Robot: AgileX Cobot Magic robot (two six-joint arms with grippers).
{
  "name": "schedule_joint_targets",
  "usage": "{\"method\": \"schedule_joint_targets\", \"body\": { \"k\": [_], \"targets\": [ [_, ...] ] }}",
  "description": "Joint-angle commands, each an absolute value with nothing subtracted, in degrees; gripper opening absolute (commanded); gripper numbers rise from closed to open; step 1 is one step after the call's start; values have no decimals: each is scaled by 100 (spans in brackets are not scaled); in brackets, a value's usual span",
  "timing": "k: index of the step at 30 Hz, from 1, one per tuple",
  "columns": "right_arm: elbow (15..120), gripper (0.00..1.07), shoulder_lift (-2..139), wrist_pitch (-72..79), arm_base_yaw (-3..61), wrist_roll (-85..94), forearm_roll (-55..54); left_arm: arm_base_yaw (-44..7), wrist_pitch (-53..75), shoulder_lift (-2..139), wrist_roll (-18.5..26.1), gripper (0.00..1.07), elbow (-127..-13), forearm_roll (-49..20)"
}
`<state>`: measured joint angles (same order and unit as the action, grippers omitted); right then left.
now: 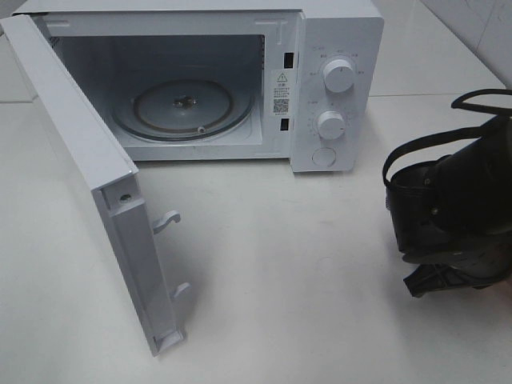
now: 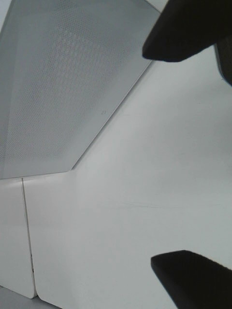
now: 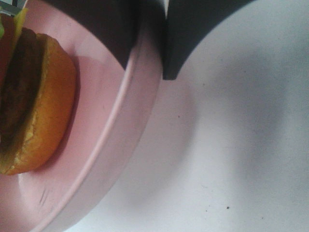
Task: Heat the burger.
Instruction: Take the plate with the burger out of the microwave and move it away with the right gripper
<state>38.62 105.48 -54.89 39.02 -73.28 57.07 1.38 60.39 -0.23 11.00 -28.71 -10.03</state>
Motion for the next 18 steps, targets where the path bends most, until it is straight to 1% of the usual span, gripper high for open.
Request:
{"method": "schedule_joint_targets", "body": {
  "k": [1,8,9,10,11,12,13,14,15,16,17,18],
  "targets": [
    [3833,8,10726,-5798,3879,-7437,5964,143,5987,-149,1106,100,-2865,-1037],
    [3827,13,11029,-5575,3879,-7723,5901,143,5987,-149,1106,100,-2865,-1037],
    [3810,14,11029,-5500,3879,-7723,5901,143,5987,-149,1106,100,-2865,-1037],
    [3804,18,11029,-5369,3879,-7695,5850,143,5987,-149,1106,100,-2865,-1037],
    [3804,18,11029,-5369,3879,-7695,5850,143,5987,-149,1106,100,-2865,-1037],
    [3804,24,11029,-5243,3879,-7603,5810,143,5987,-149,1106,100,-2865,-1037],
    [3804,27,11029,-5214,3879,-7586,5787,143,5987,-149,1106,100,-2865,-1037],
    [3804,27,11029,-5214,3879,-7586,5787,143,5987,-149,1106,100,-2865,-1037],
    [3804,35,11029,-5180,3879,-7523,5764,143,5987,-149,1106,100,-2865,-1037],
    [3804,35,11029,-5180,3879,-7523,5764,143,5987,-149,1106,100,-2865,-1037],
    [3804,39,11029,-5168,3879,-7471,5741,143,5987,-149,1106,100,-2865,-1037],
    [3804,45,11029,-5139,3879,-7334,5644,143,5987,-149,1106,100,-2865,-1037]
  ]
}}
